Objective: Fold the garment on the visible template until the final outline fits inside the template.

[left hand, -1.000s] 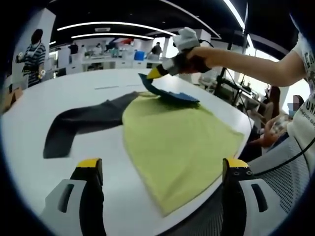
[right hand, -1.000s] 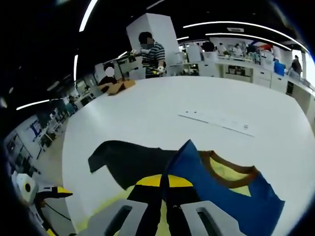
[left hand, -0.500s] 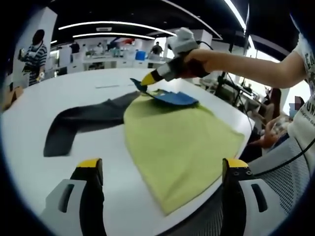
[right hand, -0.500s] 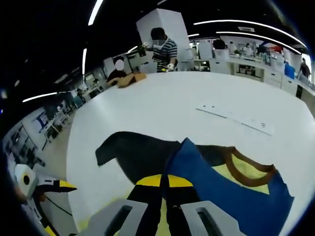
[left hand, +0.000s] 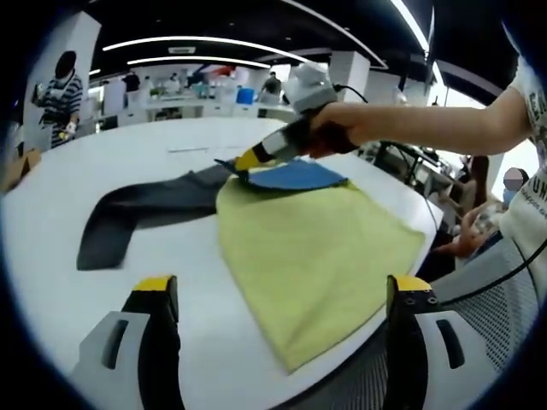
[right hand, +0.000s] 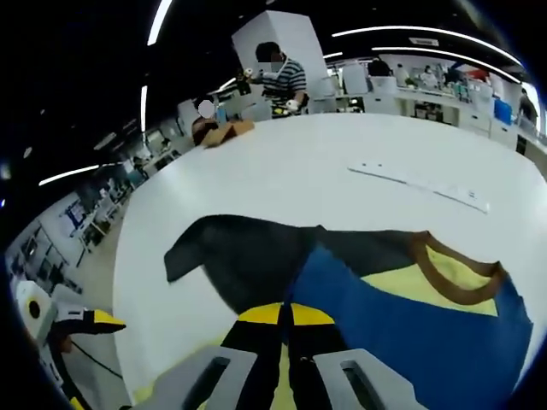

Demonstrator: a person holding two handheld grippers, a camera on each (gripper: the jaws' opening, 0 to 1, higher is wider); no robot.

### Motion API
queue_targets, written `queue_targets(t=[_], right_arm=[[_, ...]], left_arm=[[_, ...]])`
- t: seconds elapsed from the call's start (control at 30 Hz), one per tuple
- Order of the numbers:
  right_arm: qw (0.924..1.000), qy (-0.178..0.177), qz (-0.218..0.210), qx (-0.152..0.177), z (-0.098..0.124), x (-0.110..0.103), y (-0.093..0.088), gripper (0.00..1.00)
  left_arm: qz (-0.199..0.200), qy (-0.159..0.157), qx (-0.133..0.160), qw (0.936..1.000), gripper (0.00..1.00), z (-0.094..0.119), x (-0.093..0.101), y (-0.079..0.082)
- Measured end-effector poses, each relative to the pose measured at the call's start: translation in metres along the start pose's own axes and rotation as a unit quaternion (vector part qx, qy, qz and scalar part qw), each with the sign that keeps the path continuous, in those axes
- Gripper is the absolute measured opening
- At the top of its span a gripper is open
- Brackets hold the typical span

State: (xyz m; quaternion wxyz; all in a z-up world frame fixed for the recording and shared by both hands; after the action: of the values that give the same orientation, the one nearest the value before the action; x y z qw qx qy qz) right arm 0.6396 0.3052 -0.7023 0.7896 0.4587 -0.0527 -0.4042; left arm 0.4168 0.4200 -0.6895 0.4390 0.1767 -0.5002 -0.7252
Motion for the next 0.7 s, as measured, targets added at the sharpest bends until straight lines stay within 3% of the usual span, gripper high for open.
queue_targets(t=[0.2,0.4,0.63,0.7], right_arm=[[0.9999,0.011,-0.008,0.005,0.001,-0.004,-0.004,0.00],[0.9997,0.015,0.007,0.017,0.013,-0.002,0.000,0.21],[0.9976,0.017,0.052,0.042,0.033,0.005,0.003,0.54],[0.9966,0.016,0.069,0.042,0.040,0.008,0.003,0.59]], left_arm=[[-0.002,0.001,0.002,1.0000,0.99,0.001,-0.001,0.002],[-0.006,0.004,0.003,1.0000,0.99,0.001,-0.002,0.005],[-0.011,0.005,0.006,0.9999,0.99,-0.001,-0.006,0.010],[-0.010,0.006,0.007,0.9999,0.99,-0.002,-0.008,0.011]])
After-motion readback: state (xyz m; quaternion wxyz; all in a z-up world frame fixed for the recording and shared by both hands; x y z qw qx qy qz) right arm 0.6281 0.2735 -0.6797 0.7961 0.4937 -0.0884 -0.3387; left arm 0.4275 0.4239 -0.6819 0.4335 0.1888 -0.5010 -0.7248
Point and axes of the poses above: the point that each gripper's makers call its tool centre point, and the gripper's own axes: z roughly backward along the fingers, x roughly to its right, y roughly out of its top, the point moved 6 cm from there along z, roughly backward along the fingers, and after that the axes turned 4 degrees about x, right-handed, at the moved point
